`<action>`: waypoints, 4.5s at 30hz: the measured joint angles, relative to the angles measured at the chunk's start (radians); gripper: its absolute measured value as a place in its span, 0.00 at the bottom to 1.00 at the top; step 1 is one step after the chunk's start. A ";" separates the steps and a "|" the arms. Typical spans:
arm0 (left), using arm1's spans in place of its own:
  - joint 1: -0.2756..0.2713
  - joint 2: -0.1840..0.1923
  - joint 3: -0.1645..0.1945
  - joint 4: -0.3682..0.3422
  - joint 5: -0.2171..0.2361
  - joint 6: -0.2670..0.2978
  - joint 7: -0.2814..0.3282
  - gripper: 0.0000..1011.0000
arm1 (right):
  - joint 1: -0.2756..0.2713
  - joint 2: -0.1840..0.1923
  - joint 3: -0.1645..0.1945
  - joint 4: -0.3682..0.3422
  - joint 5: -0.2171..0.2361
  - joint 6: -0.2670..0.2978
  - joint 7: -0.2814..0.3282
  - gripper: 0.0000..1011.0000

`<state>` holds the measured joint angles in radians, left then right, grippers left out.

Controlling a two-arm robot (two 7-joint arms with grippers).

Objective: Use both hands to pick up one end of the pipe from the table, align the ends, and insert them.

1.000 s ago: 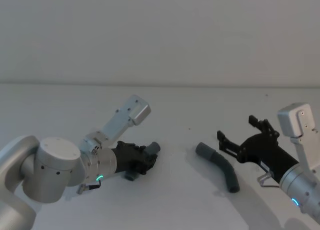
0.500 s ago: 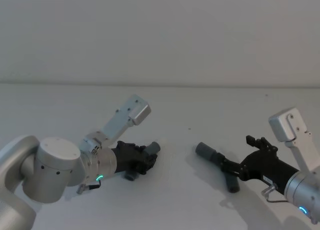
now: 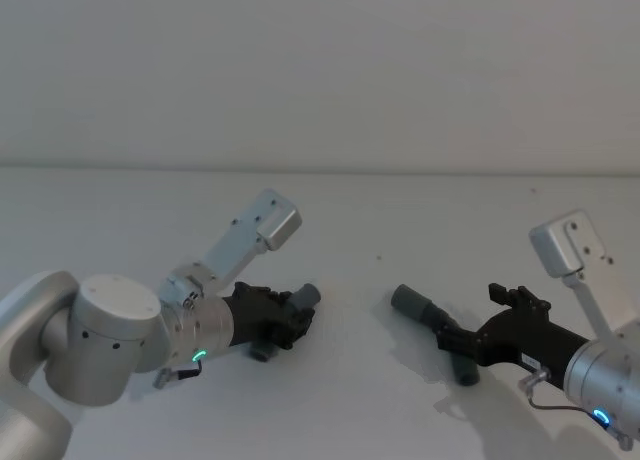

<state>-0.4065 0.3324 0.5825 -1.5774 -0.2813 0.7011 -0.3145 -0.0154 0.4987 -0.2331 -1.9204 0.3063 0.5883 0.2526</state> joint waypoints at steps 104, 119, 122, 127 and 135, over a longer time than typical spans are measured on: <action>0.000 0.000 0.000 0.000 0.000 0.000 0.000 0.35 | 0.090 -0.137 -0.030 0.180 -0.064 0.066 -0.043 0.16; 0.000 0.000 0.000 0.000 0.000 0.000 0.000 0.35 | 0.086 -0.133 -0.022 0.180 -0.064 0.051 -0.033 0.16; 0.000 0.000 0.000 0.000 0.000 0.000 0.000 0.35 | 0.083 -0.129 -0.015 0.177 -0.062 0.029 -0.023 0.16; 0.000 0.000 0.000 0.000 0.000 0.000 0.000 0.35 | 0.080 -0.117 0.005 0.169 -0.052 -0.013 -0.003 0.16; 0.000 0.000 0.000 0.000 0.000 0.000 0.000 0.35 | 0.083 -0.090 0.045 0.152 -0.017 -0.088 0.049 0.16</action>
<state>-0.4065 0.3324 0.5825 -1.5774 -0.2811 0.7008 -0.3147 0.0675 0.4087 -0.1882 -1.7682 0.2892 0.5008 0.3011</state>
